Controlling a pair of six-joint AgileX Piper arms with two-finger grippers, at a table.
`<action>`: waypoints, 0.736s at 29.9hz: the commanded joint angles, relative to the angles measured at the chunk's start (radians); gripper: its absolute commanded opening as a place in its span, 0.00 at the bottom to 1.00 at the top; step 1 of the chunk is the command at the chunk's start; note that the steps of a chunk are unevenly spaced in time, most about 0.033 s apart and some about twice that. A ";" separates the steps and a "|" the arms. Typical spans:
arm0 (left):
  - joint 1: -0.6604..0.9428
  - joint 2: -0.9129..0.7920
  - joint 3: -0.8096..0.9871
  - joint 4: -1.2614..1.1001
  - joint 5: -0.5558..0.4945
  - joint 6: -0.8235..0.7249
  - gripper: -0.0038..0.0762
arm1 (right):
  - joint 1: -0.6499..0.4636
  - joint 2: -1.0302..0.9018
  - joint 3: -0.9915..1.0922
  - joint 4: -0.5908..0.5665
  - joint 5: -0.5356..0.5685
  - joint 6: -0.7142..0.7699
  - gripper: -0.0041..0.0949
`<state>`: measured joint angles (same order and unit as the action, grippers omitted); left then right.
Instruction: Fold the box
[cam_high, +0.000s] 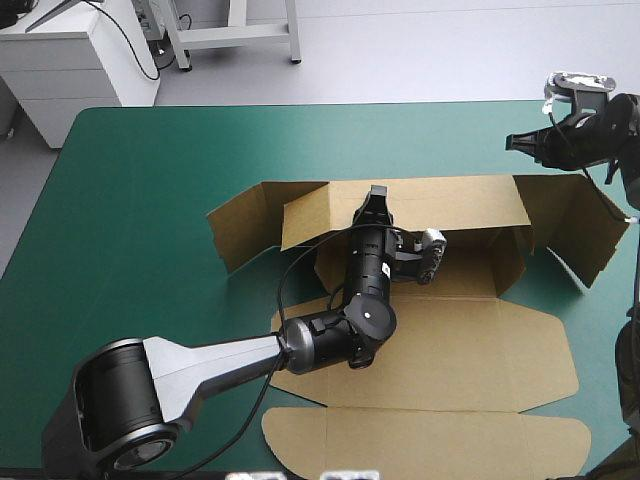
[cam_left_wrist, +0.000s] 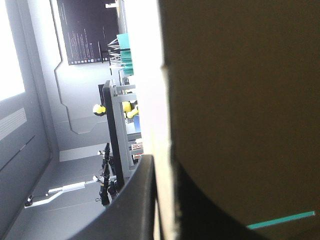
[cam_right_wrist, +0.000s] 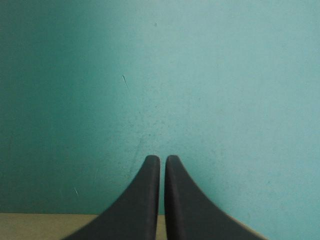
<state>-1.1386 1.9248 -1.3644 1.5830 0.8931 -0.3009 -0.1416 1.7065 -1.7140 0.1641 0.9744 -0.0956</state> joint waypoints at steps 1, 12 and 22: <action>-0.011 -0.005 0.013 -0.152 -0.086 -0.007 0.04 | 0.000 -0.035 -0.035 -0.001 -0.032 -0.010 0.02; -0.011 -0.005 0.013 -0.152 -0.020 -0.056 0.04 | 0.000 -0.035 -0.033 -0.029 0.069 -0.013 0.02; -0.011 -0.005 0.013 -0.152 -0.008 -0.095 0.04 | 0.000 -0.081 -0.031 -0.025 0.188 -0.020 0.02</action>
<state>-1.1466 1.9266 -1.3612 1.5935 0.9275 -0.3775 -0.1416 1.7012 -1.7159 0.1338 1.1466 -0.1036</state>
